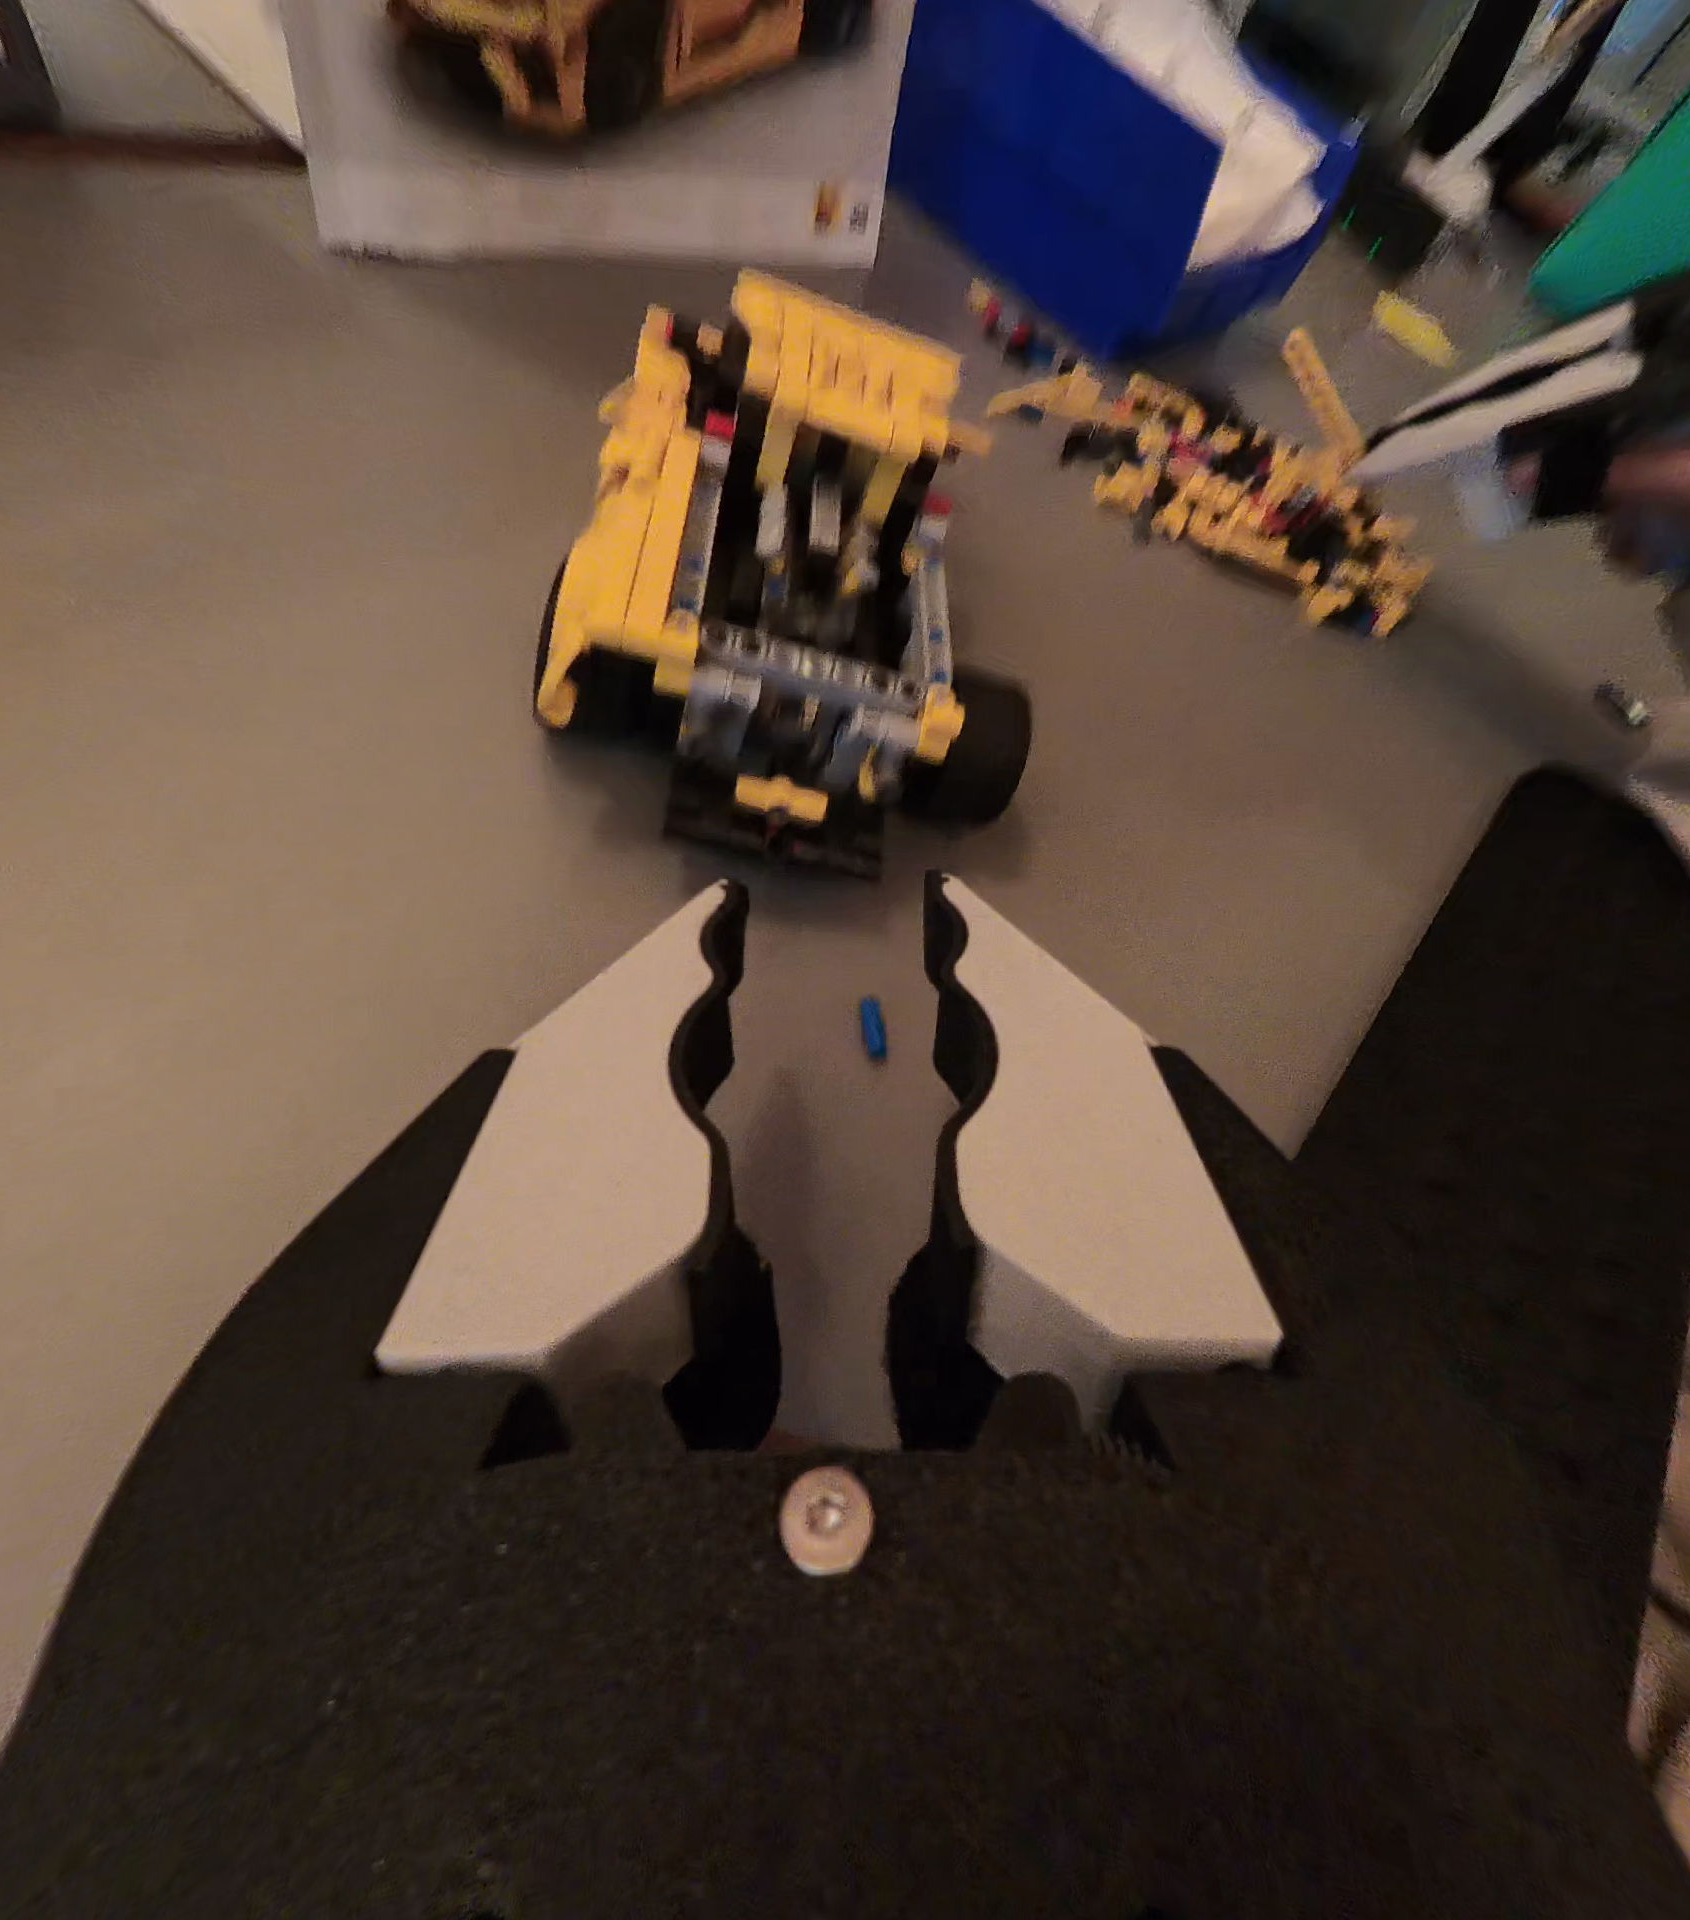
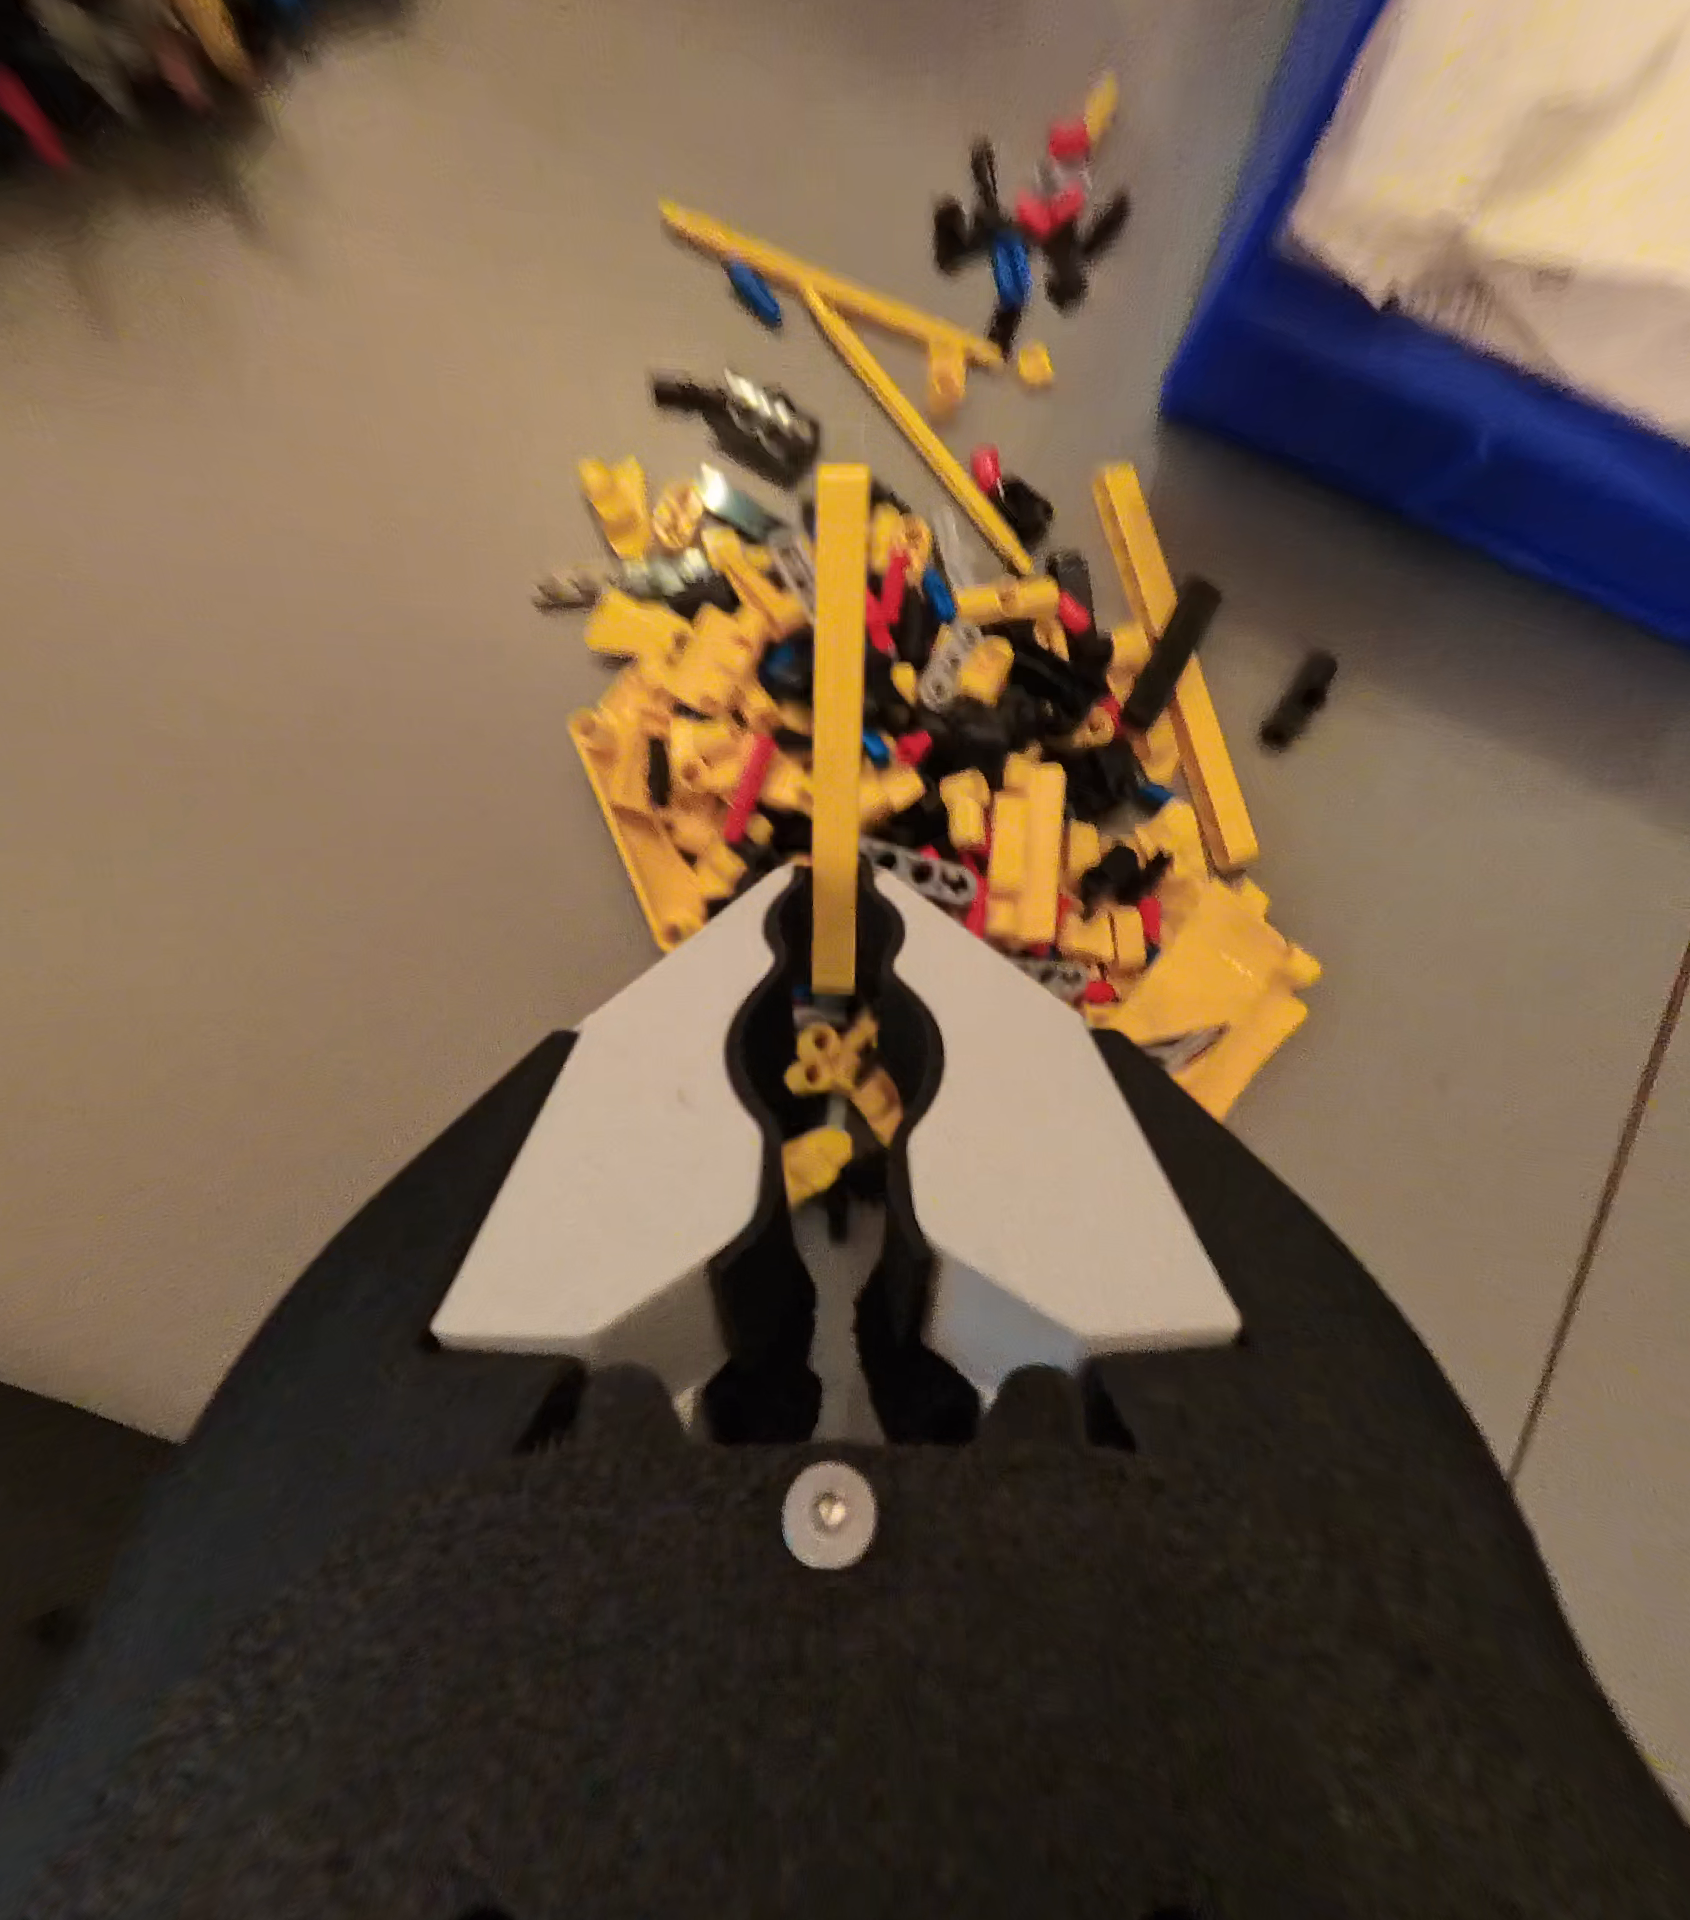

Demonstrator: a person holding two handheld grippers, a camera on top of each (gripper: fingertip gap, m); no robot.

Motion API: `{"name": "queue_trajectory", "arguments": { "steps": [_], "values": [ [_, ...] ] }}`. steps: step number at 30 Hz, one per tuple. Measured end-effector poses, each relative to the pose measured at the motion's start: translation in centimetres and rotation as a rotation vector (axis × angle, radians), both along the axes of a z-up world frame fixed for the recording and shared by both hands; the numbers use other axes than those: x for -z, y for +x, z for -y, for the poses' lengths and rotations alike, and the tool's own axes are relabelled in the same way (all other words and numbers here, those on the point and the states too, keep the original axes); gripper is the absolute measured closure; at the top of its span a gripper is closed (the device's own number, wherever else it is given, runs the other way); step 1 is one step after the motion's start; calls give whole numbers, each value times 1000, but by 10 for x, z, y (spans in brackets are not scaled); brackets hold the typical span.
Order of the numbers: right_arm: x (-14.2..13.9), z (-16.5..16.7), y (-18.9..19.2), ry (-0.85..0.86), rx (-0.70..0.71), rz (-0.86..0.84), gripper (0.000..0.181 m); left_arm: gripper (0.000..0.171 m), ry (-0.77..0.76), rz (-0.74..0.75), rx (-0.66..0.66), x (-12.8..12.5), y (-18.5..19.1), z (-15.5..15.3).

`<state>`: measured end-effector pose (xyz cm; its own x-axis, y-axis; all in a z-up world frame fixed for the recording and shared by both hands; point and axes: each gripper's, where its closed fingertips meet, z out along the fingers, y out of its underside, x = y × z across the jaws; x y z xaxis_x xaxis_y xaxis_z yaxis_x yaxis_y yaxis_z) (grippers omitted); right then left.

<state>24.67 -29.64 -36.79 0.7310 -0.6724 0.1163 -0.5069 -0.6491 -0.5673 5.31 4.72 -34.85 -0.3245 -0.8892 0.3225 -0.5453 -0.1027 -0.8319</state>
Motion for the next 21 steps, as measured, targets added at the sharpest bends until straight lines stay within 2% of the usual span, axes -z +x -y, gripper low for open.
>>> {"name": "queue_trajectory", "arguments": {
  "steps": [2, 3, 6, 7, 10, 12, 14, 17, 19, 21],
  "values": [
    [7, 10, 1, -32, 30, -32, 175, 138, 49, -42, 14, 8, -10, 0],
    [6, 8, 2, 5, 29, -30, 174, 138, 80, -63, 28, 13, -14, 3],
    [-13, -6, 8, 186, 44, 8, 148, 138, 205, -135, 59, 31, -20, 13],
    [-23, -17, 6, 246, 27, 30, 143, 138, 233, -149, 70, 36, -20, 17],
    [-61, -56, -13, 441, -44, 137, 143, 138, 322, -178, 76, 46, -16, 21],
    [-86, -90, -41, 639, -114, 140, 146, 155, 327, -164, 82, 46, -12, 25],
    [-97, -123, -74, 818, -211, 46, 150, 157, 340, -189, 93, 52, -11, 27],
    [-97, -169, -124, 1046, -349, -231, 148, 167, 371, -178, 107, 56, -9, 30],
    [-86, -195, -151, 1122, -404, -432, 144, 167, 412, -158, 131, 55, -8, 31],
    [-67, -217, -171, 1108, -417, -581, 136, 168, 471, -42, 184, 45, -6, 40]
  ]
}}
